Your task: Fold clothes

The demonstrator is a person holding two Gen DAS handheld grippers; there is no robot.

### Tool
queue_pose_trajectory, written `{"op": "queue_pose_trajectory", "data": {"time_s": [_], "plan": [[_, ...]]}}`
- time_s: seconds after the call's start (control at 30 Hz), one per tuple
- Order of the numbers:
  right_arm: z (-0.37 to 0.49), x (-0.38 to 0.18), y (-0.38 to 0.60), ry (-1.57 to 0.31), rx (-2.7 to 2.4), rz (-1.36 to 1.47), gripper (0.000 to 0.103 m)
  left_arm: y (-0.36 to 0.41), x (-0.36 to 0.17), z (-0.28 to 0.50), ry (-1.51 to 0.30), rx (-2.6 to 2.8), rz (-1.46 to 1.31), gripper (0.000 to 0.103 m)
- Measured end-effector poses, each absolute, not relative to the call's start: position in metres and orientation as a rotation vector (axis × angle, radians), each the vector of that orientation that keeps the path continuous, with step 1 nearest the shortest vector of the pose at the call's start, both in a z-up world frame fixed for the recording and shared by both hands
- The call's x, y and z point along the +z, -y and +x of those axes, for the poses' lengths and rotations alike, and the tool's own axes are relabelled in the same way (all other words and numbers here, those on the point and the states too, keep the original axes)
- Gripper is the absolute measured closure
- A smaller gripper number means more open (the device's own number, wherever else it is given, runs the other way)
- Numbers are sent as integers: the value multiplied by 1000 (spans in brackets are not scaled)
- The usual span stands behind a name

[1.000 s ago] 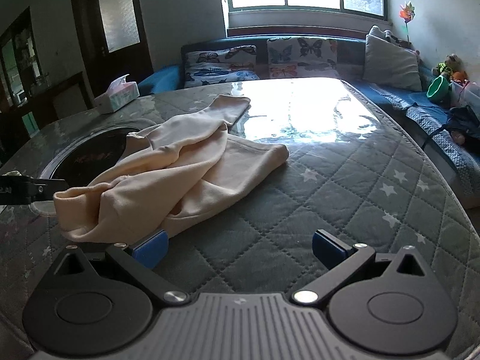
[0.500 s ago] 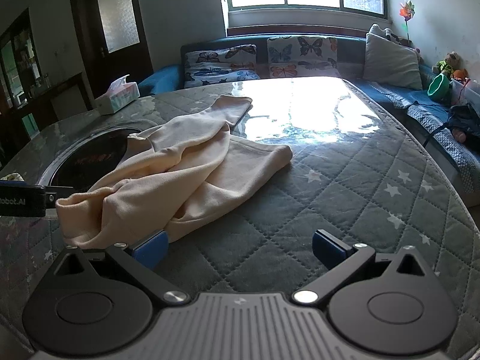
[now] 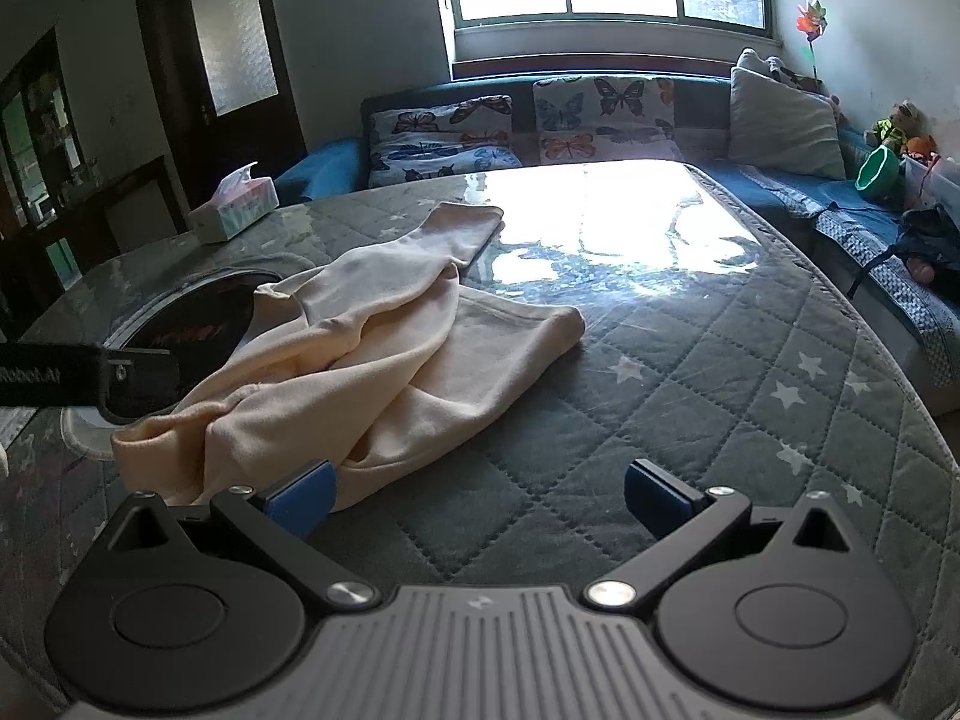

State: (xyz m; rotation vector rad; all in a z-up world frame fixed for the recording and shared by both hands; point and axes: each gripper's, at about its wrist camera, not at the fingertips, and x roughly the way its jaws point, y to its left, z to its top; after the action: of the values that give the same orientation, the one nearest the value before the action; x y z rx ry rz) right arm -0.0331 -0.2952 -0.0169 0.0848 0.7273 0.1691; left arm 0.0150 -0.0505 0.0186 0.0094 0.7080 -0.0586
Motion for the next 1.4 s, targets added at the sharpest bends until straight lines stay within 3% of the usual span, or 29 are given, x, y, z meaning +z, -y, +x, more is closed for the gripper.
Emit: {"op": "queue_pose_trajectory", "data": {"time_s": [0.83, 1.4], "plan": [[-28, -15, 300, -722, 158, 94, 0, 74, 28, 34, -666, -246, -29, 1], [-4, -19, 318, -728, 138, 134, 1, 108, -6, 109, -758, -423, 147, 44]]}}
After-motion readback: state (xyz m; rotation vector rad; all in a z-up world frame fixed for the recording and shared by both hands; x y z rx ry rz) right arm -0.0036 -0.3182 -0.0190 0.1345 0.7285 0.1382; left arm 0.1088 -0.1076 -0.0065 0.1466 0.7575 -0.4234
